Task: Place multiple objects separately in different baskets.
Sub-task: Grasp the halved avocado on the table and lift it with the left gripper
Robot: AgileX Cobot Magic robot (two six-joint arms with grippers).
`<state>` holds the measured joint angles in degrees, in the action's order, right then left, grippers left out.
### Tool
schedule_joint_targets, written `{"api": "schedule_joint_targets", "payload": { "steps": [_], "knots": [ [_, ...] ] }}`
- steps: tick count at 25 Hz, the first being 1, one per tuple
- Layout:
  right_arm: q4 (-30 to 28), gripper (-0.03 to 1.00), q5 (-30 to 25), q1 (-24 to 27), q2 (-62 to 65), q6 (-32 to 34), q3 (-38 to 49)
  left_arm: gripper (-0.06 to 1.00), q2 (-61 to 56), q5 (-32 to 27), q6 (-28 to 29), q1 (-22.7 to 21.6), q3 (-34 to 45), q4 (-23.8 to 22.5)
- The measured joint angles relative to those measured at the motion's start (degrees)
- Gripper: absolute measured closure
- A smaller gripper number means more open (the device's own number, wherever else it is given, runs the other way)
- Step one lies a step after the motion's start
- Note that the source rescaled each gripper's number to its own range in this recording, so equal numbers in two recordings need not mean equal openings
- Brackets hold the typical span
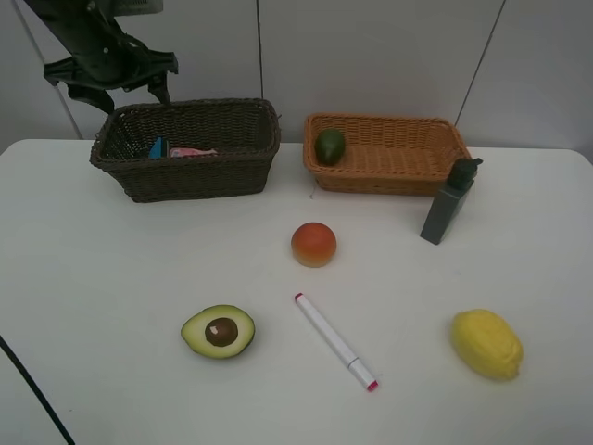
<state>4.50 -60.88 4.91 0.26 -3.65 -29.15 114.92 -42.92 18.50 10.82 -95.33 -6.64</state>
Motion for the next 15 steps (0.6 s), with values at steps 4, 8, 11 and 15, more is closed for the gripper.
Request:
{"api": "schedule_joint_targets", "payload": {
  "steps": [4,8,11,15],
  "knots": [
    [0.00,-0.03,0.00,0.00,0.00,0.00,0.00,-0.05,0.00,-17.31,-5.03,2.31,-5.29,2.05],
    [0.00,-0.03,0.00,0.00,0.00,0.00,0.00,-0.05,0.00,-25.38,-8.61,5.21,-6.92,2.72],
    [0.00,-0.03,0.00,0.00,0.00,0.00,0.00,-0.05,-0.74,-25.53,-11.83,7.39,-5.25,3.68],
    [0.00,-0.03,0.00,0.00,0.00,0.00,0.00,-0.05,-4.93,-25.60,-17.83,12.70,0.78,6.64]
  ]
}}
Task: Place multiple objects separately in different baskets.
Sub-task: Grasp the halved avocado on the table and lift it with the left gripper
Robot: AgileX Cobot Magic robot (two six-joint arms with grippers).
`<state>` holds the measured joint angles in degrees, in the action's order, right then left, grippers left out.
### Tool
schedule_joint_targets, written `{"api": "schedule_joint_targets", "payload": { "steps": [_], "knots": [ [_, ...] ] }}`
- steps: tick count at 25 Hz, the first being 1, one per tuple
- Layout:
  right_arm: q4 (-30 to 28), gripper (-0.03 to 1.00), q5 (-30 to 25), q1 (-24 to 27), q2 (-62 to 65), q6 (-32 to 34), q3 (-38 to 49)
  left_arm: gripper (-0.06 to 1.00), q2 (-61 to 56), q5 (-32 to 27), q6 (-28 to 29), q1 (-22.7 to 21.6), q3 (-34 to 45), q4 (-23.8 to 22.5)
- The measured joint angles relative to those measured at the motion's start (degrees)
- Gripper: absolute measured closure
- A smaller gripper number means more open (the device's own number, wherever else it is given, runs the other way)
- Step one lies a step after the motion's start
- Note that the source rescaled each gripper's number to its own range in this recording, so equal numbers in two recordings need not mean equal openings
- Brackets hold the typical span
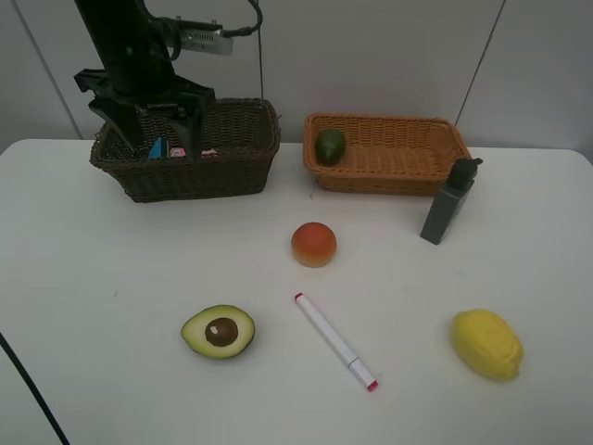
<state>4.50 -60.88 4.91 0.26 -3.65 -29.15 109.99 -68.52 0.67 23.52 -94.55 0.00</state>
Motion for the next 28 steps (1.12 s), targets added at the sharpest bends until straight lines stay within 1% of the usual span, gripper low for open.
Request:
{"api": "schedule_joint_targets", "payload": {
  "steps": [2,6,9,12,14,17,20,24,28],
  "knots": [
    [0.00,-0.03,0.00,0.00,0.00,0.00,0.00,-0.05,-4.00,0.00,-2.00,4.09,5.11,0.39],
    [0.00,-0.03,0.00,0.00,0.00,0.00,0.00,-0.05,-12.65,-0.05,-3.04,11.96,14.57,1.44],
    [0.00,-0.03,0.00,0.00,0.00,0.00,0.00,-0.05,-16.26,-0.05,-6.10,17.77,21.41,1.50],
    [0.00,-0.03,0.00,0.00,0.00,0.00,0.00,-0.05,-17.21,0.63,-10.97,21.88,27.70,1.50],
    [0.00,-0.03,0.00,0.00,0.00,0.00,0.00,-0.05,-17.21,4.35,-14.00,23.32,31.77,1.50],
    [0.00,-0.03,0.00,0.00,0.00,0.00,0.00,-0.05,-17.21,13.54,-17.49,23.73,37.03,0.94],
    [0.00,-0.03,0.00,0.00,0.00,0.00,0.00,-0.05,-16.64,22.32,-18.95,23.73,40.07,0.00],
    [0.00,-0.03,0.00,0.00,0.00,0.00,0.00,-0.05,-13.37,29.40,-19.58,23.73,40.35,-0.65],
    [0.00,-0.03,0.00,0.00,0.00,0.00,0.00,-0.05,-8.59,32.25,-20.25,23.73,40.35,-0.69]
  ]
}}
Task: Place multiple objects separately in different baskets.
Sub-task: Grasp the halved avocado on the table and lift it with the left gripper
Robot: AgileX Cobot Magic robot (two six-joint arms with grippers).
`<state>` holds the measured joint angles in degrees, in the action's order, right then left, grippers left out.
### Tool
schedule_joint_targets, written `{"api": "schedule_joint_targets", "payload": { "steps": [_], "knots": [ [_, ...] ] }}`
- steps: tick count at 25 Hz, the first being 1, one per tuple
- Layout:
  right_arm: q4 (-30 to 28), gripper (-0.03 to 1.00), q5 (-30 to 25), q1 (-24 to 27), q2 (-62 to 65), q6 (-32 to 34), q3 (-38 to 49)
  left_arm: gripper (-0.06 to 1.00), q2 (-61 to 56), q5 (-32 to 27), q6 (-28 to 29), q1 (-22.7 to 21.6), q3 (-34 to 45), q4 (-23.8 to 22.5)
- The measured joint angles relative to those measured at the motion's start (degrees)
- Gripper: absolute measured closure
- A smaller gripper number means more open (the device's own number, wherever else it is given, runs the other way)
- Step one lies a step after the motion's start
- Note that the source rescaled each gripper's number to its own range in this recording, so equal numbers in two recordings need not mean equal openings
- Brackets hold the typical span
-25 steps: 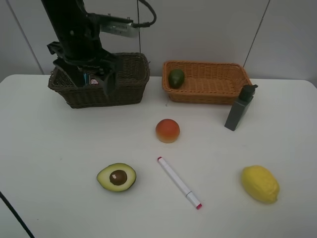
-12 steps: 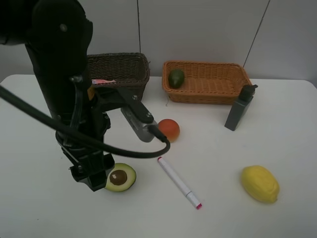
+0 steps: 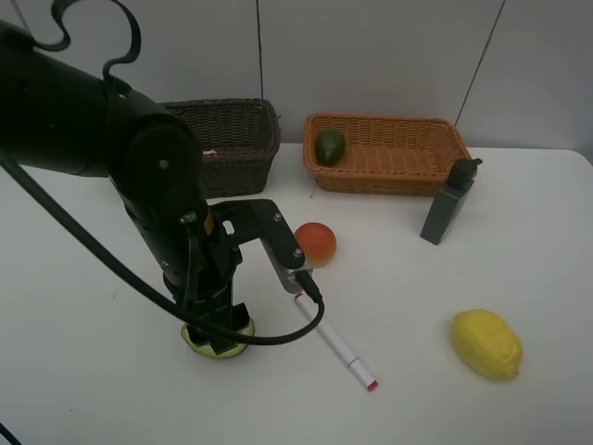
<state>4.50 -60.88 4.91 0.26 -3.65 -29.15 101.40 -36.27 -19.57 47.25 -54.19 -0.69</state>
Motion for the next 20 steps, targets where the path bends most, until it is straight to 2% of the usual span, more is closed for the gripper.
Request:
{"api": "schedule_joint_targets", "payload": {
  "steps": [9,20],
  "knots": [
    [0.00,-0.03,0.00,0.00,0.00,0.00,0.00,-0.05,6.90,5.12,-1.88,0.00,0.18,-1.07],
    [0.00,-0.03,0.00,0.00,0.00,0.00,0.00,-0.04,9.40,4.96,-1.88,0.00,-1.07,-1.19]
  ]
}}
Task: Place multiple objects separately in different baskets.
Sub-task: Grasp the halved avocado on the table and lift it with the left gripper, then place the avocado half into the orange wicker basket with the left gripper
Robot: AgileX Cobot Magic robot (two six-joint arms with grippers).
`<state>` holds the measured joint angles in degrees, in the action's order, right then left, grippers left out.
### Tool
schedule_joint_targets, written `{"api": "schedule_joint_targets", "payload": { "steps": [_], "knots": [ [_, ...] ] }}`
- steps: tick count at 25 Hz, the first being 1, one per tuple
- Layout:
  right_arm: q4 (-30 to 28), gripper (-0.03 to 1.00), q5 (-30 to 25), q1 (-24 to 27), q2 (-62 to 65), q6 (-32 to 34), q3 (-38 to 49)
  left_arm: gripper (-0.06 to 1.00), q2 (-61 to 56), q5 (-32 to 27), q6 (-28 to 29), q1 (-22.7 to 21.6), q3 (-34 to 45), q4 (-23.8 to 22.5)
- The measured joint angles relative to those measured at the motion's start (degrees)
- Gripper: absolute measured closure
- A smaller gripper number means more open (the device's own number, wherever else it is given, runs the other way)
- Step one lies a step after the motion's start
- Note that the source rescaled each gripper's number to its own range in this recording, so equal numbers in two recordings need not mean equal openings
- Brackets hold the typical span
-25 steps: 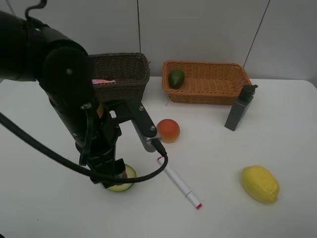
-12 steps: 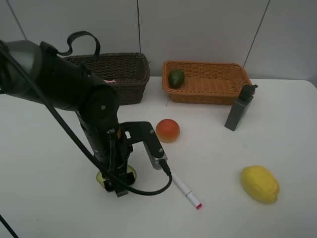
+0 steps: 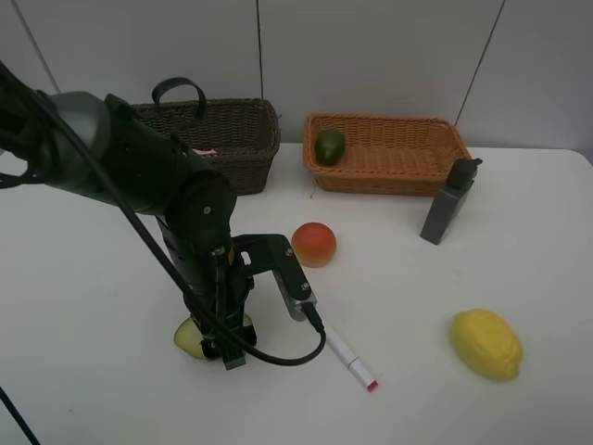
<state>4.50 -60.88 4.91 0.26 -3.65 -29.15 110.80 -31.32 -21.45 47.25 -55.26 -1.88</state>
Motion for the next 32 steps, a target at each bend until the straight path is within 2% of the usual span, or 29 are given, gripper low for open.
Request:
{"api": "schedule_joint_targets", "payload": {
  "steps": [1,2,4,5,10,13,16,19,21,25,29,32],
  "knots": [
    [0.00,-0.03,0.00,0.00,0.00,0.00,0.00,0.01,0.00,-0.06,0.00,0.00,0.00,-0.07],
    [0.00,-0.03,0.00,0.00,0.00,0.00,0.00,0.11,0.00,-0.12,0.00,0.00,0.00,-0.12],
    [0.00,-0.03,0.00,0.00,0.00,0.00,0.00,0.41,0.00,-0.18,0.00,0.00,0.00,-0.32],
    [0.00,-0.03,0.00,0.00,0.00,0.00,0.00,0.44,0.00,-0.23,0.00,0.00,0.00,-0.34],
    [0.00,-0.03,0.00,0.00,0.00,0.00,0.00,0.44,0.00,-1.28,0.05,0.00,-0.27,-1.63],
    [0.00,-0.03,0.00,0.00,0.00,0.00,0.00,0.44,-0.24,-5.40,0.65,0.00,-2.58,-1.98],
    [0.00,-0.03,0.00,0.00,0.00,0.00,0.00,0.44,-2.54,-10.88,2.22,0.00,-8.56,-2.30],
    [0.00,-0.03,0.00,0.00,0.00,0.00,0.00,0.44,-4.31,-11.49,4.83,0.00,-17.81,-2.41],
    [0.00,-0.03,0.00,0.00,0.00,0.00,0.00,0.44,-3.76,-8.76,6.43,-0.11,-24.98,-2.45],
    [0.00,-0.03,0.00,0.00,0.00,0.00,0.00,0.44,2.71,2.77,11.71,-1.51,-39.19,-2.19],
    [0.00,-0.03,0.00,0.00,0.00,0.00,0.00,0.44,14.71,13.12,20.02,-4.49,-52.32,-2.02],
    [0.00,-0.03,0.00,0.00,0.00,0.00,0.00,0.44,24.19,17.05,24.90,-6.67,-61.14,-2.02]
  ]
}}
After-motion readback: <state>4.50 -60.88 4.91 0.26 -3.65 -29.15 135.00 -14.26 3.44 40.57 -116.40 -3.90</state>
